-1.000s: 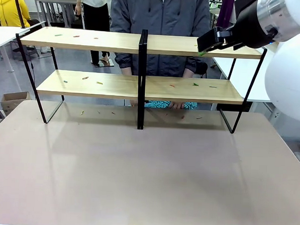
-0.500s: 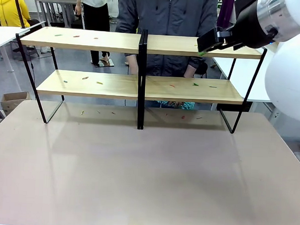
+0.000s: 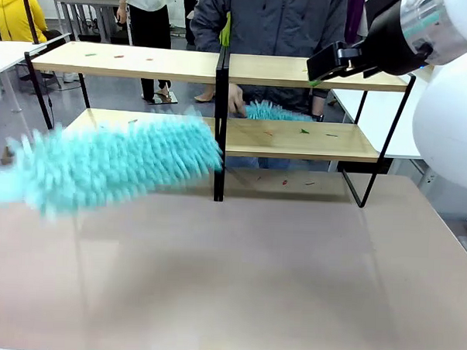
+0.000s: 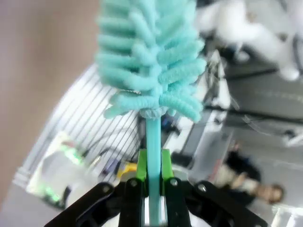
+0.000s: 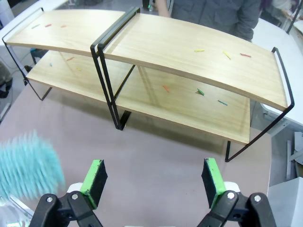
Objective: Clean the shelves.
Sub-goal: Clean a randomly selected level of the Shelf with the Duster.
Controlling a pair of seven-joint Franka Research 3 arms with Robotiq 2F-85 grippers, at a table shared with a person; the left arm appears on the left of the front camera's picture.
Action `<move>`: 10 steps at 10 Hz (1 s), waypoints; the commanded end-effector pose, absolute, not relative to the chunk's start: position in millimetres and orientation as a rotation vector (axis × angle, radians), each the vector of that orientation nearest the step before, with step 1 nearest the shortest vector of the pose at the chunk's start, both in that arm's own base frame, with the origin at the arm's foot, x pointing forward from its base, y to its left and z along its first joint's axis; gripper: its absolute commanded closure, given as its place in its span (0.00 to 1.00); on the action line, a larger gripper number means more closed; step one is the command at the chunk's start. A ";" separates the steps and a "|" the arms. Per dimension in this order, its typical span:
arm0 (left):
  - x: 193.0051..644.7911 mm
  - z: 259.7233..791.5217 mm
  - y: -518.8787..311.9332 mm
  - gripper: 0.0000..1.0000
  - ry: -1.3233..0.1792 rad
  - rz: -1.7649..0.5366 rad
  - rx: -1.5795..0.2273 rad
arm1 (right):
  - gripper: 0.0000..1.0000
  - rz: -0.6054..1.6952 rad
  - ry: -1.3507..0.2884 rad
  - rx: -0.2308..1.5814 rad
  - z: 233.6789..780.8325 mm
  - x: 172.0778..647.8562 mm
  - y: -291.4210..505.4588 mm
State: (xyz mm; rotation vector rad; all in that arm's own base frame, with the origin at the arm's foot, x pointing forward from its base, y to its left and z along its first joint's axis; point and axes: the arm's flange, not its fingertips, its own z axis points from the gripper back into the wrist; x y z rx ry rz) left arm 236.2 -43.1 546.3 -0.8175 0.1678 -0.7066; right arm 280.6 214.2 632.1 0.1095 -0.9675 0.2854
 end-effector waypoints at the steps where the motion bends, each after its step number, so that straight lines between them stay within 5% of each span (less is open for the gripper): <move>1: 223.9 506.7 -68.9 0.87 0.273 -0.985 -0.564 | 0.00 0.285 -0.970 0.108 631.8 280.8 214.1; 2: 231.5 496.0 -77.9 0.87 0.109 -0.829 -0.393 | 0.00 0.285 -0.970 0.108 631.8 280.8 214.1; 3: 223.5 520.8 -65.5 0.87 0.265 -0.822 -0.706 | 0.00 0.285 -0.970 0.108 631.8 280.8 214.1; 6: 214.5 491.6 -101.2 0.87 0.269 -0.945 -0.510 | 0.00 0.285 -0.970 0.108 631.8 280.8 214.1; 8: 232.4 464.8 -155.5 0.87 0.405 -1.008 -0.426 | 0.00 0.285 -0.970 0.108 631.8 280.8 214.1; 10: 235.5 457.1 -206.9 0.87 0.268 -0.923 -0.493 | 0.00 0.285 -0.970 0.108 631.8 280.8 214.1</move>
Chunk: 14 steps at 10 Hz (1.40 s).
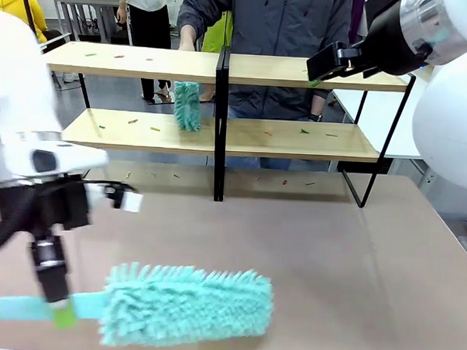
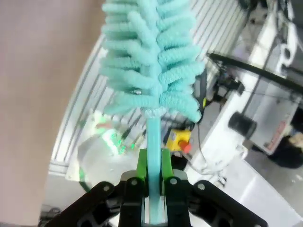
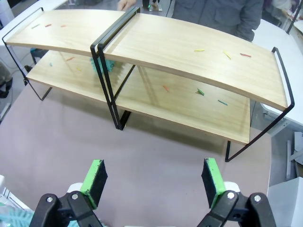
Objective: Clean the shelves.
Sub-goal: Clean a randomly selected level of the Shelf with the Duster.
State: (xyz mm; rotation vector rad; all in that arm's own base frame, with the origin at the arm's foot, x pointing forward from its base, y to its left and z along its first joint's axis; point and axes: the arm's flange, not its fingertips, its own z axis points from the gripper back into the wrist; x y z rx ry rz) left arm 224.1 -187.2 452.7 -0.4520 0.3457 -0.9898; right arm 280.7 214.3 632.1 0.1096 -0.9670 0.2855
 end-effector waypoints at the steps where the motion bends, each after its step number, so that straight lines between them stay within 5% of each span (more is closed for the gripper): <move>1: 229.6 450.7 -235.5 0.87 0.209 -0.901 -0.498 | 0.00 0.285 -0.970 0.108 631.8 280.8 214.1; 4: 233.1 432.4 -314.5 0.87 0.048 -0.747 -0.541 | 0.00 0.285 -0.970 0.108 631.8 280.8 214.1; 5: 240.5 428.2 -321.6 0.87 0.264 -0.722 -0.533 | 0.00 0.285 -0.970 0.108 631.8 280.8 214.1; 6: 225.7 441.4 -292.9 0.87 0.092 -0.805 -0.533 | 0.00 0.285 -0.970 0.108 631.8 280.8 214.1; 10: 229.0 426.6 -325.7 0.87 0.102 -0.766 -0.572 | 0.00 0.285 -0.970 0.108 631.8 280.8 214.1; 14: 252.3 419.8 -370.9 0.87 -0.099 -0.413 -0.515 | 0.00 0.285 -0.970 0.108 631.8 280.8 214.1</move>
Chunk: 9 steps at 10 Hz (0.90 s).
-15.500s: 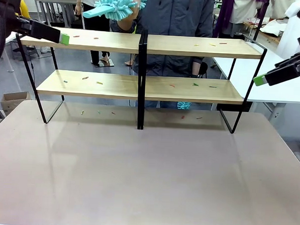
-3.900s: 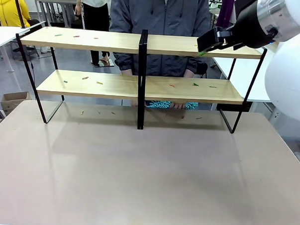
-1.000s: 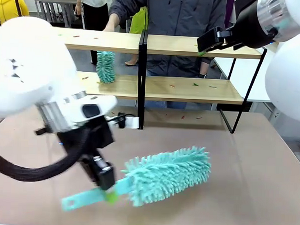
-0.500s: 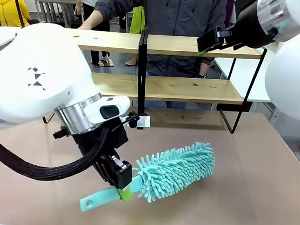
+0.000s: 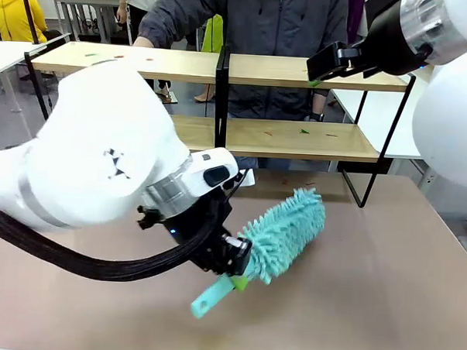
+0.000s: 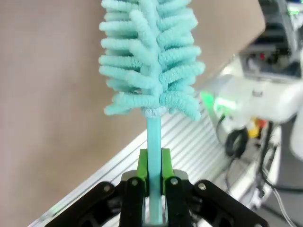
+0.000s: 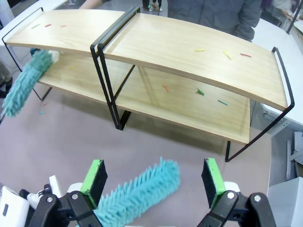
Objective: Clean the shelves.
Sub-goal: Clean a randomly selected level of the Shelf with the Duster.
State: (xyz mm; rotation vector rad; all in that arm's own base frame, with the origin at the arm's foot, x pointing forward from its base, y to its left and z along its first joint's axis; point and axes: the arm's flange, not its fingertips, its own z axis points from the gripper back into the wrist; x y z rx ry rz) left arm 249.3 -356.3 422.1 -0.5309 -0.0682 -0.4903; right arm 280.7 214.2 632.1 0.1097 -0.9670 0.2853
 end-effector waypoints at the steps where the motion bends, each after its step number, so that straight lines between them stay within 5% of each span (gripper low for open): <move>1: 261.8 419.2 -379.5 0.87 -0.125 -0.322 -0.527 | 0.00 0.285 -0.970 0.108 631.8 280.8 214.1; 9: 351.9 393.5 -436.2 0.87 -0.310 0.104 -0.422 | 0.00 0.285 -0.970 0.108 631.8 280.8 214.1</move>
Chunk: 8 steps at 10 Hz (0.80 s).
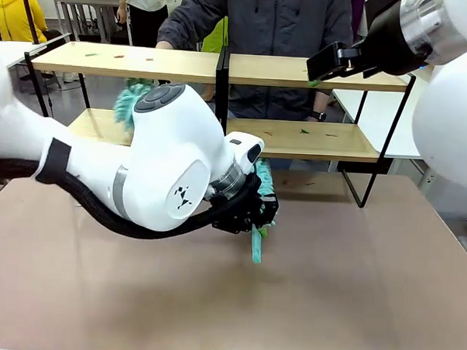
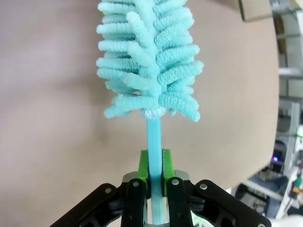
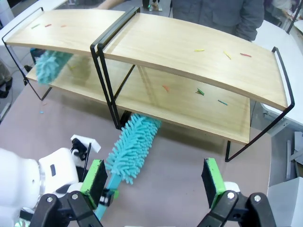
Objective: Clean the shelves.
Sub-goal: Clean a randomly selected level of the Shelf with the Duster.
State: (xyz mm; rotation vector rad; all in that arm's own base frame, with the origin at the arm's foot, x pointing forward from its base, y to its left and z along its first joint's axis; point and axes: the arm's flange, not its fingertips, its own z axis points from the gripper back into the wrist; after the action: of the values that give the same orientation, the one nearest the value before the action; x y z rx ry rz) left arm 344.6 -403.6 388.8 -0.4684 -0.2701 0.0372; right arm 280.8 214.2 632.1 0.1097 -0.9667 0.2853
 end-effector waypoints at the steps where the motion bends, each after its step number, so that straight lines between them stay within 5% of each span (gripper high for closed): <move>1: 360.3 388.8 -441.4 0.87 -0.305 0.104 -0.413 | 0.00 0.285 -0.970 0.108 631.8 280.8 214.1; 8: 417.1 365.7 -463.3 0.87 -0.295 0.103 -0.336 | 0.00 0.285 -0.970 0.108 631.8 280.8 214.1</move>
State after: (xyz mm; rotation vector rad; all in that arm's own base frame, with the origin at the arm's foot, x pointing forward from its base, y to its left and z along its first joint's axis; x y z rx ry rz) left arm 413.8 -448.9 365.6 -0.3509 -0.2947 0.0550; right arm 280.8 214.2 632.1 0.1097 -0.9668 0.2852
